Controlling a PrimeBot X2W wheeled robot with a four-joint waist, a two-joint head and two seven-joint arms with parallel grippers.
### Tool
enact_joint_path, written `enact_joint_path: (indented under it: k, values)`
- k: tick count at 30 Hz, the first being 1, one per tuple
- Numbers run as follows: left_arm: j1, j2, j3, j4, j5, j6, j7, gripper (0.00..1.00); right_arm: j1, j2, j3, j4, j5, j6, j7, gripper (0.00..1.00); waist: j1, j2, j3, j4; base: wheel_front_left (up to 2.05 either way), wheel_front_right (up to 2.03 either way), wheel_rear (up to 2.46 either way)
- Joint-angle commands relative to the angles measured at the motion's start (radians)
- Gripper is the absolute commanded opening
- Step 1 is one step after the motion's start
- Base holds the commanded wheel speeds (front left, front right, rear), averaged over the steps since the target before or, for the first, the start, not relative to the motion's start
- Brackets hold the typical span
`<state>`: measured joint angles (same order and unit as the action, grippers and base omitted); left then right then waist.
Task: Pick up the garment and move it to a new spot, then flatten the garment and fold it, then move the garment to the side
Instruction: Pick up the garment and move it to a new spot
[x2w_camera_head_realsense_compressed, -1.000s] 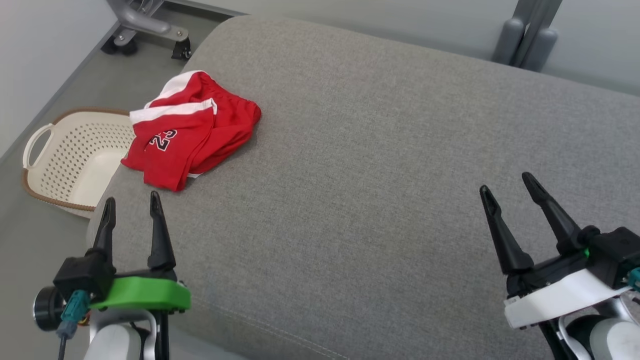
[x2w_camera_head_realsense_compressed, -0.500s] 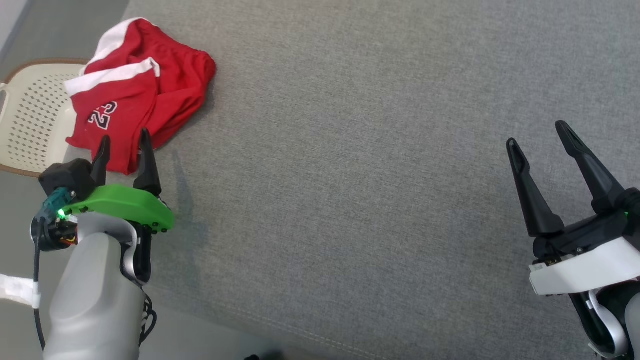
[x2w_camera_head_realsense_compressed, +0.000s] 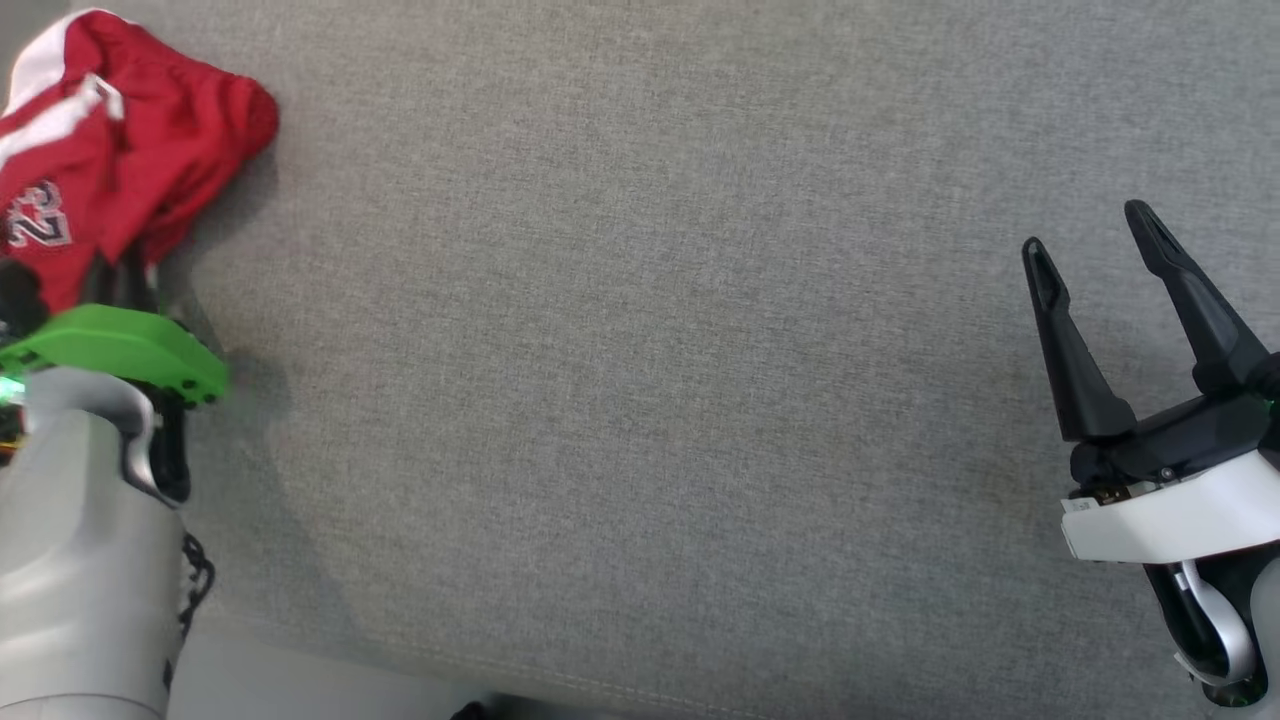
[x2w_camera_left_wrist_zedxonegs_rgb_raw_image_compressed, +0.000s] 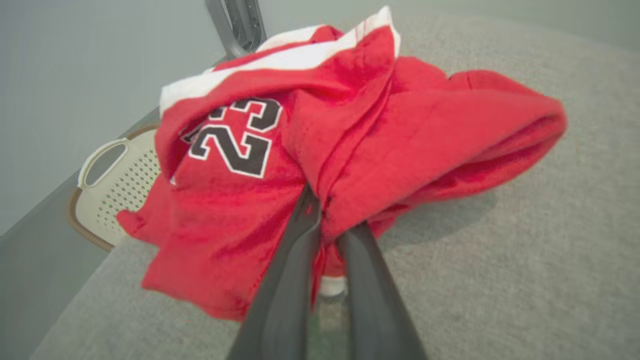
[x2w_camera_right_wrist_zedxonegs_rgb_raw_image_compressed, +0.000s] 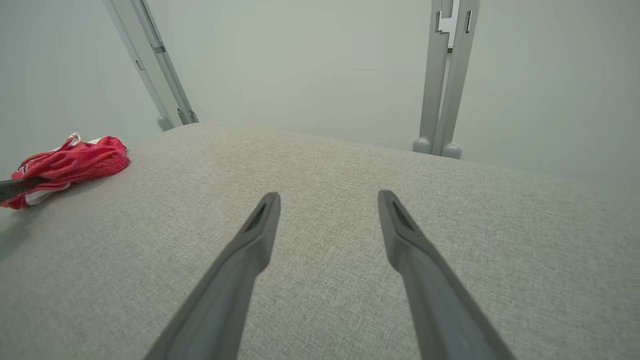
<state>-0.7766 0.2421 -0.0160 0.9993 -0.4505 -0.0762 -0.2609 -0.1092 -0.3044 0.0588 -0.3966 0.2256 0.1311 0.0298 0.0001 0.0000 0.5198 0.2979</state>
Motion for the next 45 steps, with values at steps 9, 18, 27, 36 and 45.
enact_joint_path:
  k: [9,18,27,36,45]
  values:
    - [0.214,0.022,0.1,-0.416,0.132,0.095,-0.005,0.0,-0.015,0.027,0.032,0.071,0.007,-0.001,-0.078,1.0,-0.0001,0.0,-0.166,-0.069,0.0,0.0,0.0]
    - [0.455,-0.014,0.017,-0.785,0.228,0.139,0.055,0.0,0.048,0.074,0.068,0.146,0.025,-0.001,-0.128,1.0,-0.0001,0.0,-0.32,-0.169,0.0,0.0,0.0]
    - [0.527,-0.076,-0.166,-0.985,0.255,0.078,0.202,0.0,0.069,0.106,0.092,0.18,0.038,-0.001,-0.158,1.0,-0.0001,0.0,-0.318,-0.362,0.0,0.0,0.0]
    - [0.386,-0.152,-0.372,-0.817,0.291,-0.002,0.24,0.0,0.076,0.138,0.067,0.202,0.043,-0.001,-0.196,1.0,-0.0001,0.0,-0.203,-0.572,0.0,0.0,0.0]
    - [0.309,-0.177,-0.456,-0.629,0.27,-0.024,0.173,1.0,0.071,0.166,0.042,0.244,0.038,-0.001,-0.236,1.0,-0.0001,0.0,-0.168,-0.601,0.0,0.0,0.0]
